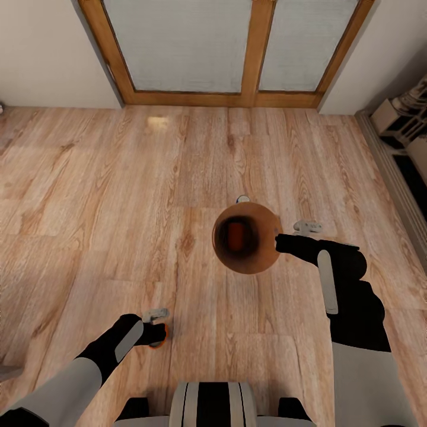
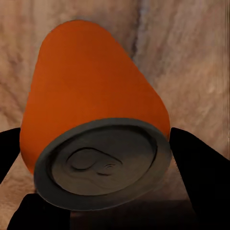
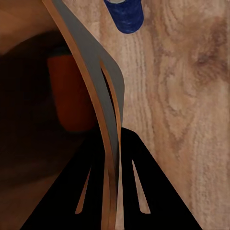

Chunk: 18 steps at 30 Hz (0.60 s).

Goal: Put the three can of soda from the living room inside the tash can in the kitchen.

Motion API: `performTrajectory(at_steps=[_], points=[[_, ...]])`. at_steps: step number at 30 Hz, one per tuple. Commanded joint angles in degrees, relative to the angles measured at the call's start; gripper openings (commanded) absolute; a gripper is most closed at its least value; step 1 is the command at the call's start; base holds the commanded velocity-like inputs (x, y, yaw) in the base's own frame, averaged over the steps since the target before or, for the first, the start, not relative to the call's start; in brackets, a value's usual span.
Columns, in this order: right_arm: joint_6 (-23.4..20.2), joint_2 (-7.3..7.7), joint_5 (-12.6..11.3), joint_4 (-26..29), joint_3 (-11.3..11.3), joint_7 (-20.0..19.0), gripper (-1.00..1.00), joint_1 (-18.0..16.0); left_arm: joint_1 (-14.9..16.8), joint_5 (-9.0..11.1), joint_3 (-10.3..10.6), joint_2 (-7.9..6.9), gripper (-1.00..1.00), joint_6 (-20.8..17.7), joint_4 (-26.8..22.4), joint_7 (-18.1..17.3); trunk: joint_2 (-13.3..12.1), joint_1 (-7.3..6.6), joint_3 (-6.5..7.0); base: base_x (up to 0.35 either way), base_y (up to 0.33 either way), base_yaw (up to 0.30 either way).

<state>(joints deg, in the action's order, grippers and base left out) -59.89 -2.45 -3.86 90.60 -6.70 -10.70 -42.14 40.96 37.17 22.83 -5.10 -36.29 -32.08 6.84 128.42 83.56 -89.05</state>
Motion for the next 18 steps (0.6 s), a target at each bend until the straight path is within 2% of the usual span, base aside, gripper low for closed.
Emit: performTrajectory(at_steps=[1,7,14,18], points=[[-0.11,-0.01,-2.0,0.01,0.02,-0.29,-1.0,0.01,0.0,-0.08,0.01,0.0,-1.0,-0.01,-0.08,-0.12,-0.42,-0.23,0.19,0.0,0.0,0.0],[-0.11,-0.01,-2.02,0.01,0.08,-0.29,-1.0,0.04,0.0,0.0,0.1,0.0,-1.0,0.13,-0.36,-0.28,-2.82,-1.55,1.27,0.0,0.0,0.0],[-0.11,-0.05,-1.89,-0.04,0.84,-0.27,-1.0,0.05,-0.12,0.08,1.37,-0.06,-1.0,0.16,-2.19,-0.33,-5.63,-3.09,2.52,0.0,0.0,0.0],[-0.11,-0.31,0.41,-0.07,2.64,-0.22,-1.0,0.13,-0.17,0.07,1.55,-0.11,-1.0,0.16,-3.63,-0.48,-7.23,-3.96,3.24,0.0,0.0,0.0]])
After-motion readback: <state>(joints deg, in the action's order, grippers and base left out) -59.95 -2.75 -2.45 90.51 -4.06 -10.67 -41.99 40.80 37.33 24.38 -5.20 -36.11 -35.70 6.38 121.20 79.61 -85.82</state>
